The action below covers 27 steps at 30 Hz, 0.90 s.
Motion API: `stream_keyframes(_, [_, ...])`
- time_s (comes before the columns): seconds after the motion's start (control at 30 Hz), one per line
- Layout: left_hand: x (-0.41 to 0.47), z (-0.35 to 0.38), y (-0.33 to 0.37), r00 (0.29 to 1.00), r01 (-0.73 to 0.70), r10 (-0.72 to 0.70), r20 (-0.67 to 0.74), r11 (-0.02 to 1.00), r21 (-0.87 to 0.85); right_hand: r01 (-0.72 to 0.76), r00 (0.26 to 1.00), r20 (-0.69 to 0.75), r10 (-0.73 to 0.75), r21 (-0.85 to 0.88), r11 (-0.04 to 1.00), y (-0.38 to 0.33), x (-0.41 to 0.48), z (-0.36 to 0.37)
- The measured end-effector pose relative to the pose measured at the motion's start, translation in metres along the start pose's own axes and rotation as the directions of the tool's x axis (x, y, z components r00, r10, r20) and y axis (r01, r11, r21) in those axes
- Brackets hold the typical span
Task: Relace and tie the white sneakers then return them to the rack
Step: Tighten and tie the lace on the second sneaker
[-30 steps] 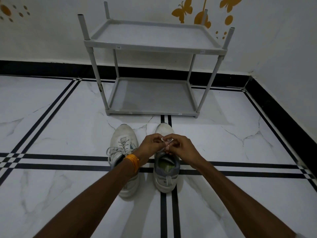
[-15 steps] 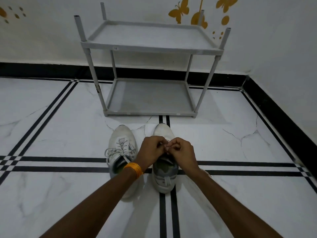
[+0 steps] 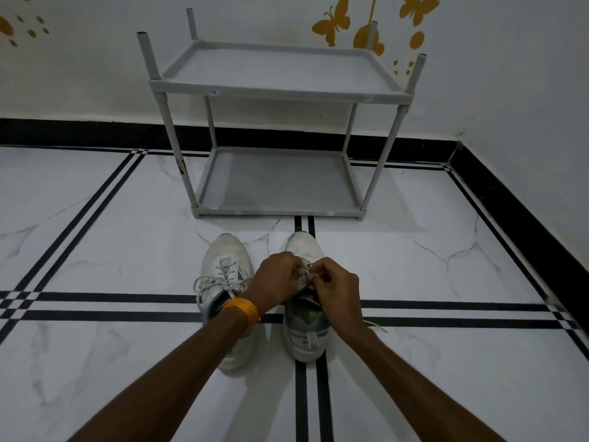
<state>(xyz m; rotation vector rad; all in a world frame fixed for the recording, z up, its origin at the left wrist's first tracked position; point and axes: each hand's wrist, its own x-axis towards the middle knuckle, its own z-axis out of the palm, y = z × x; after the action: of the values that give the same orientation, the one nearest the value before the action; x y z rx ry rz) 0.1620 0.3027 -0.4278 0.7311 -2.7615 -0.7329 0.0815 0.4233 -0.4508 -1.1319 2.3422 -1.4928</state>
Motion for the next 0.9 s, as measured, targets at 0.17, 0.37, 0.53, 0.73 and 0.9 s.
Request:
stream_keyframes(0.17, [0.001, -0.015, -0.001, 0.855, 0.499, -0.248, 0.456, 0.634, -0.591, -0.070, 0.995, 0.078, 0.062, 0.096, 0.993, 0.002, 0.007, -0.007])
stream_keyframes(0.37, [0.006, -0.010, 0.004, 0.774, 0.631, -0.377, 0.509, 0.394, -0.668, 0.022, 0.975, 0.221, -0.018, -0.014, 1.000, -0.002, 0.016, -0.016])
stream_keyframes(0.53, [0.008, -0.010, 0.005, 0.786, 0.618, -0.402, 0.470, 0.474, -0.627, 0.500, 0.866, 0.342, -0.365, -0.587, 0.637, -0.016, 0.021, -0.028])
stream_keyframes(0.73, [0.007, -0.015, 0.008, 0.839, 0.542, -0.378, 0.391, 0.513, -0.666, 0.511, 0.850, 0.468, -0.241, -0.622, 0.593, -0.026, 0.031, -0.031])
stream_keyframes(0.9, [0.000, -0.018, -0.016, 0.890, 0.418, -0.427, 0.161, 0.621, -0.663, 0.277, 0.947, 0.286, -0.144, -0.505, 0.817, 0.003, 0.029, -0.042])
